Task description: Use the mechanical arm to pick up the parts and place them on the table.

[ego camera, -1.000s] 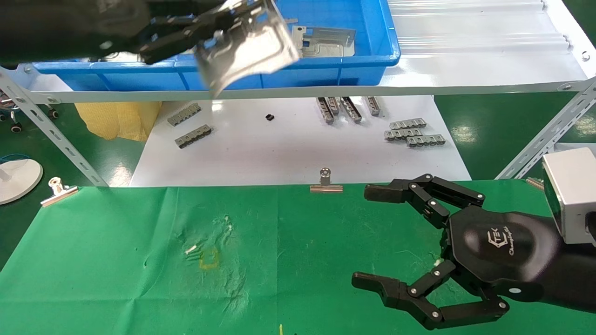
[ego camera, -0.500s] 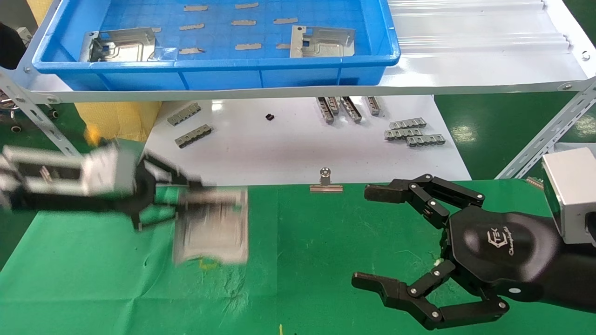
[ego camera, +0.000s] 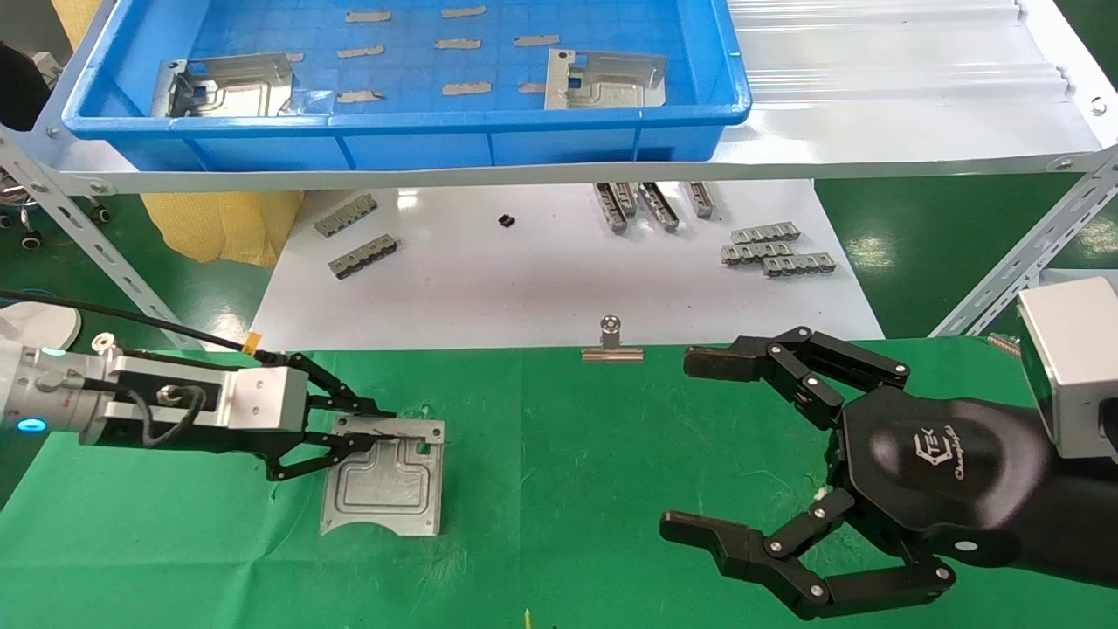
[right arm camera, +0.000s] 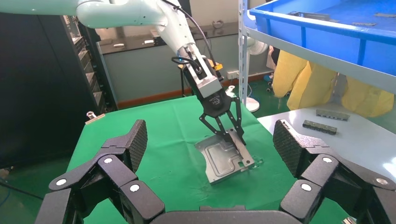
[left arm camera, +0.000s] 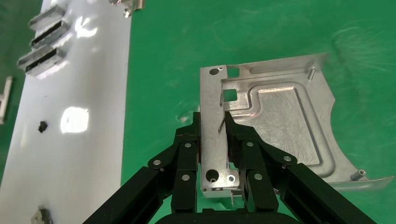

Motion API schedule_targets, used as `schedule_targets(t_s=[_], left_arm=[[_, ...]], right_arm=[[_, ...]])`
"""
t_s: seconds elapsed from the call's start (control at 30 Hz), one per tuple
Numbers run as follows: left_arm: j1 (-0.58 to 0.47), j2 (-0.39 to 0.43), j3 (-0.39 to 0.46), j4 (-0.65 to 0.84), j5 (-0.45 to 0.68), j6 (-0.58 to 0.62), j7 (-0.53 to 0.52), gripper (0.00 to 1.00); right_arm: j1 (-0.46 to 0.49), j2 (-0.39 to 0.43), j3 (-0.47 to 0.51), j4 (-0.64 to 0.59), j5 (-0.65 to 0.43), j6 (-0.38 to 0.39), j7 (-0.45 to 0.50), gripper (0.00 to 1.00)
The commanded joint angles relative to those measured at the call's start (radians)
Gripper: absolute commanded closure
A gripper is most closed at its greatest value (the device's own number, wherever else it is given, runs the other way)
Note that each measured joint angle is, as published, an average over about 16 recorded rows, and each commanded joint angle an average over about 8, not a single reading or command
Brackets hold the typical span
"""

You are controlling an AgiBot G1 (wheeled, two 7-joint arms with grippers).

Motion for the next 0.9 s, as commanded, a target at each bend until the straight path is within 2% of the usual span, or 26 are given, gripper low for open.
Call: schedule_targets(t_s=[0.03,0.37,0.7,0.9], left_arm=[[0.000,0.011,0.001,0.028,0.001,-0.010,0.012,0.00],[-0.016,0.013,-0.025,0.095,-0.038,0.050,0.006,0.00],[-0.005,-0.002,-0.100,0.137,-0.147,0.112,-0.171,0.00],[0.004,-0.002,-0.119,0.144,-0.174,0.116,-0.205,0.00]], right_arm=[[0.000,0.000,0.000,0.000,0.000,0.000,0.000,0.00],[0.000,0.000,0.000,0.000,0.000,0.000,0.000,0.00],[0.000,0.000,0.000,0.000,0.000,0.000,0.000,0.00],[0.000,0.000,0.000,0.000,0.000,0.000,0.000,0.00]])
